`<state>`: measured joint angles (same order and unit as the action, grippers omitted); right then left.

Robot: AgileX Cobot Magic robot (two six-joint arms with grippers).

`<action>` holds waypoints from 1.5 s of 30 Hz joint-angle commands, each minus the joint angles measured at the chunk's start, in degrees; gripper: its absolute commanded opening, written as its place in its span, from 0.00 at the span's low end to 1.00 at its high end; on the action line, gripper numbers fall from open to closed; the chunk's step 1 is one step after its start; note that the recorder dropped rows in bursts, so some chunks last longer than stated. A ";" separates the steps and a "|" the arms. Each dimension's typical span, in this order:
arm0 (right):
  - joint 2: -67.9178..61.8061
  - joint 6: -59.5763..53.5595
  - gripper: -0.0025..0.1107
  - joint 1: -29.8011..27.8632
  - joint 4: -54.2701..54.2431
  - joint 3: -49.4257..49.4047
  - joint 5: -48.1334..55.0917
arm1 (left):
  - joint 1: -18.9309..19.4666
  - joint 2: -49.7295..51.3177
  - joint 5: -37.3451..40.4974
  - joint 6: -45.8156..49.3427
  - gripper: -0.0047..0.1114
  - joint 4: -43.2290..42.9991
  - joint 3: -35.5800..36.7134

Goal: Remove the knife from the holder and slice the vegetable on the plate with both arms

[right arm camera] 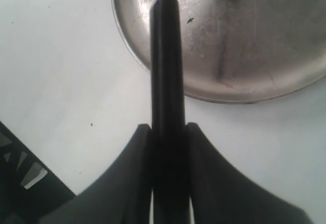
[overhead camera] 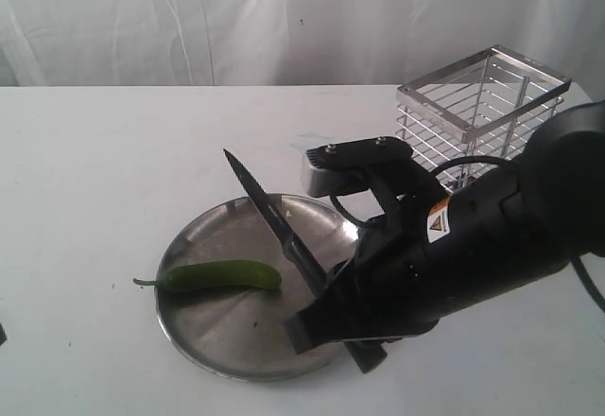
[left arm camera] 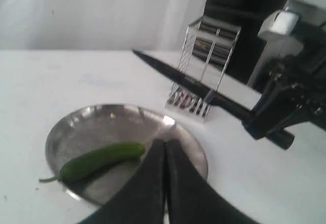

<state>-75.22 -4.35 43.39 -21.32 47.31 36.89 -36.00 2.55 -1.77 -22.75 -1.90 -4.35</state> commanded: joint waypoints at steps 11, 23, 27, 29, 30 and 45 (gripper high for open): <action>-0.49 0.47 0.02 0.08 3.52 0.22 -1.45 | -0.11 49.07 10.85 25.23 0.52 -2.48 -21.58; -0.49 1.52 0.02 0.08 3.41 0.22 1.83 | 8.23 81.85 19.40 31.71 0.51 -6.01 -45.93; -0.49 1.54 0.02 0.08 3.41 0.22 0.76 | 9.92 87.47 28.78 38.37 0.51 -6.01 -52.72; -0.49 1.54 0.02 0.08 3.41 0.22 0.06 | 9.92 89.72 33.18 43.73 0.51 -5.57 -54.98; -0.49 1.54 0.02 0.08 3.41 0.28 -0.20 | 9.92 90.58 34.46 45.84 0.51 -5.57 -55.50; -0.49 1.54 0.02 -0.03 3.79 3.45 0.64 | 9.92 97.50 28.19 66.51 0.51 8.30 -56.45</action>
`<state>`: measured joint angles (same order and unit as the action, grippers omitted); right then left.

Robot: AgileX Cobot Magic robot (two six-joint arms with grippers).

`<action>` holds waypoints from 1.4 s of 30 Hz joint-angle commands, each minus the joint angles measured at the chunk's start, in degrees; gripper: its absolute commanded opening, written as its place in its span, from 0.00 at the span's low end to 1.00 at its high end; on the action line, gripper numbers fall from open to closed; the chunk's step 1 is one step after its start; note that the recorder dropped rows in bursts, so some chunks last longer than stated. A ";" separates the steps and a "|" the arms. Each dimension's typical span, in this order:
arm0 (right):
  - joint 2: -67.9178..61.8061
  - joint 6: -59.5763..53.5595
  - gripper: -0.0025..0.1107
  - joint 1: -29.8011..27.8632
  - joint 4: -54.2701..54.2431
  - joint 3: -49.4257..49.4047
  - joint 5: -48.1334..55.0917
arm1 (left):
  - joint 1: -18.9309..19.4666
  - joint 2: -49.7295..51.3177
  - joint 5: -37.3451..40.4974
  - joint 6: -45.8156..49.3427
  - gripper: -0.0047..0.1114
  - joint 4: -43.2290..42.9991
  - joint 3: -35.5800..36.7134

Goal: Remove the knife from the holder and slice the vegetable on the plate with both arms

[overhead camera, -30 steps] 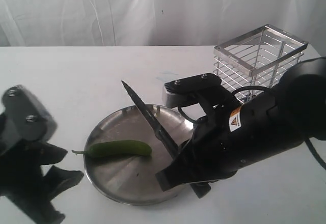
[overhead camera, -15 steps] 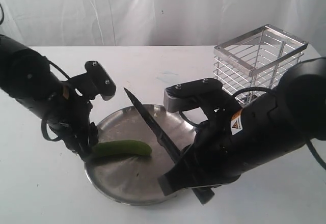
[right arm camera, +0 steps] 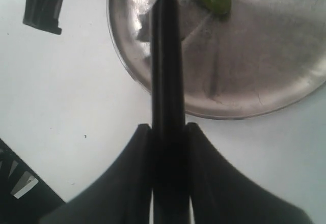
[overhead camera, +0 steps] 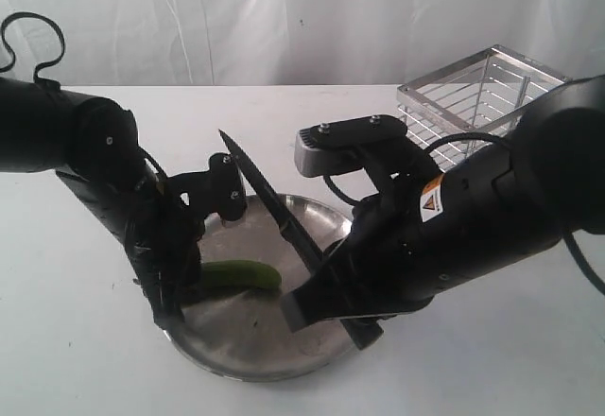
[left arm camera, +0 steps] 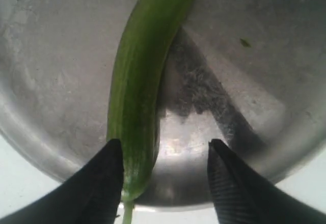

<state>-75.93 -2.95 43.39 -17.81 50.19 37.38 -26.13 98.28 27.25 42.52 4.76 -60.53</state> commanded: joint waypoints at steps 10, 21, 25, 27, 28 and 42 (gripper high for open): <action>0.21 0.14 0.02 -0.03 0.28 0.56 0.29 | 0.05 6.11 -2.04 -0.69 0.44 1.64 -0.28; 0.21 12.45 0.02 -0.03 19.29 0.56 2.20 | 0.05 0.08 -0.17 -15.86 0.04 4.04 -0.28; 0.21 15.26 0.02 -0.03 29.60 0.56 10.12 | -0.31 -1.69 2.93 -17.27 0.04 12.63 -0.28; -0.25 13.35 0.02 -0.03 30.57 0.56 12.07 | -2.02 -0.32 2.69 -17.27 0.04 14.58 -0.28; -0.48 12.88 0.02 -0.03 30.57 0.56 12.17 | -2.59 0.34 2.20 -17.72 0.04 15.15 -0.28; -8.73 6.26 0.02 -0.03 29.63 0.56 12.57 | -3.82 4.00 -1.63 -24.72 0.59 15.40 -0.28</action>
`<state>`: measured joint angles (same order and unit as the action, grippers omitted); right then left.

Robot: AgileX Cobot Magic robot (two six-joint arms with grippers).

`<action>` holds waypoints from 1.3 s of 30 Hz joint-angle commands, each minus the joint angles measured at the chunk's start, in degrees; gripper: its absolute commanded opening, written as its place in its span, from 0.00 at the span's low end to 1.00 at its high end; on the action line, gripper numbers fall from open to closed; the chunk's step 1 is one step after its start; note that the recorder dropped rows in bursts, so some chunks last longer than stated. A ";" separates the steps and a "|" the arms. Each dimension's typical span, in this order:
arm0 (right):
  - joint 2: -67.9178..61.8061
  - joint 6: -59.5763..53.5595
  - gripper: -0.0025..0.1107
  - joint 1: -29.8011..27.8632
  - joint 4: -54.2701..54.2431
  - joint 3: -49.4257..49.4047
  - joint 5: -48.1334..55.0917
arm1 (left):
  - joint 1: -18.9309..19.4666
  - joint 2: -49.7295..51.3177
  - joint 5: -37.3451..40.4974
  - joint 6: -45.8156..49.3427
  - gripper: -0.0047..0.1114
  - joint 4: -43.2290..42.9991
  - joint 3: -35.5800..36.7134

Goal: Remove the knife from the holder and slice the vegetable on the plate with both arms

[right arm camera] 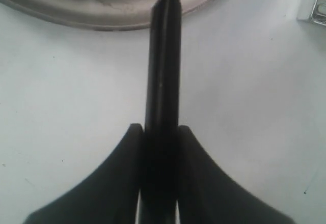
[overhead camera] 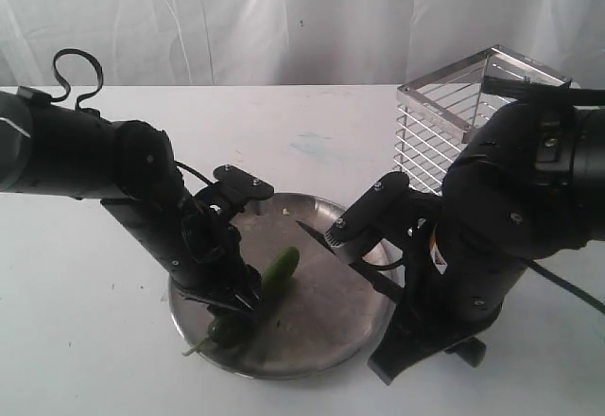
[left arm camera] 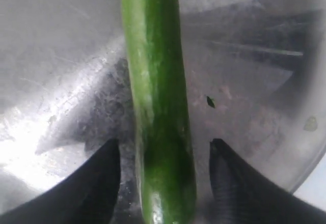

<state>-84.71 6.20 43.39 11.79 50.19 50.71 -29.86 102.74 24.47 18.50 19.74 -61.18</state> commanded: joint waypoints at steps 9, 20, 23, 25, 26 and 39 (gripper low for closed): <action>-1.50 -4.06 0.02 -0.03 3.23 1.18 -4.60 | -0.09 -8.51 2.57 -0.60 0.59 -0.50 0.37; -7.80 -7.69 0.02 -0.03 2.87 6.78 -4.73 | 0.01 -14.14 2.27 -0.70 0.59 -3.10 0.37; -9.11 -9.07 0.02 0.08 2.77 7.87 -4.88 | 0.01 -14.14 1.94 -1.79 0.59 -5.03 0.37; -10.26 -9.42 0.02 0.08 2.77 8.65 -4.96 | 0.01 -14.14 1.47 -4.40 0.59 -7.55 0.37; -10.73 -9.72 0.02 0.08 2.77 8.91 -5.11 | 0.01 -14.14 1.27 -5.39 0.59 -8.76 0.37; -15.48 -11.05 0.02 0.08 3.19 10.10 -8.27 | 0.01 -14.14 -2.29 -8.22 0.59 -11.52 0.37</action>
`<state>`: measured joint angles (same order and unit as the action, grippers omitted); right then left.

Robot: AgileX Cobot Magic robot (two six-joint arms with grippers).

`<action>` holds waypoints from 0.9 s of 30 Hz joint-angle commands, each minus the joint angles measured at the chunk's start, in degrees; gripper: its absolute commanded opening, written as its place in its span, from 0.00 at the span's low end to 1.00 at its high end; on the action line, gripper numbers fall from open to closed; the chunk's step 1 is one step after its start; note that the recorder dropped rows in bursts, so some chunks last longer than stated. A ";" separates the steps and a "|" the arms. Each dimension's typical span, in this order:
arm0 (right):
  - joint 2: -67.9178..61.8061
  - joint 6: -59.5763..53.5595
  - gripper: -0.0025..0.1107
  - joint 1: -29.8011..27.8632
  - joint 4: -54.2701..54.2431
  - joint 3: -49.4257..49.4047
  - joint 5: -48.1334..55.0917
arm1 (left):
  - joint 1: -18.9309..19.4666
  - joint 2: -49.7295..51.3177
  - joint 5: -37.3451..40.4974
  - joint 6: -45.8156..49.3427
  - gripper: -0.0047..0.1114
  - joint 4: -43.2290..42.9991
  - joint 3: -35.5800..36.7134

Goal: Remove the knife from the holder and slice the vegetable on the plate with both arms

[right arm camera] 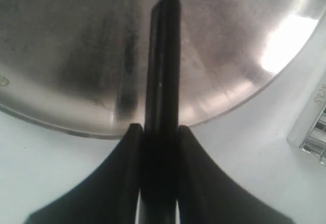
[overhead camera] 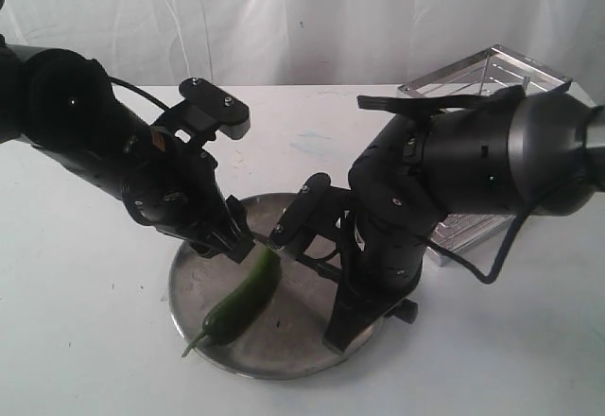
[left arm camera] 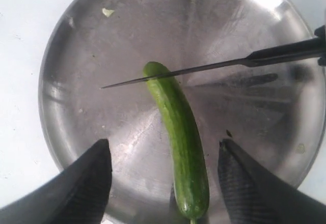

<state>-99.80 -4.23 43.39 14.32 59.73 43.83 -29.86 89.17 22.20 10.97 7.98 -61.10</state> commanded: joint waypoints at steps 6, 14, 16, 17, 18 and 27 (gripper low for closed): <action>-0.53 -0.73 0.02 0.08 0.91 1.68 -2.11 | 0.01 -0.57 -0.04 -0.69 0.58 0.24 0.29; -2.54 -0.73 0.02 0.08 2.04 2.49 -1.89 | 0.01 -0.57 -0.04 -0.86 0.58 0.24 0.29; -2.90 -0.73 0.02 0.08 2.04 2.49 -1.89 | 0.01 -0.57 -0.16 -0.84 0.58 0.24 0.29; -2.94 -0.73 0.02 0.08 2.04 2.49 -1.89 | 0.01 -0.57 -0.27 -0.84 0.58 0.24 0.29; -2.94 -0.73 0.02 0.08 2.04 2.49 -1.89 | 0.01 -0.57 -0.52 -0.84 0.58 0.24 0.29; -3.31 -0.73 0.02 0.08 2.04 2.49 -1.79 | 0.01 2.00 -2.70 -0.88 0.58 0.24 0.29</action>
<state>-103.16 -4.46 43.39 15.74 62.08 41.96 -29.86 89.77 19.54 10.74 7.98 -61.10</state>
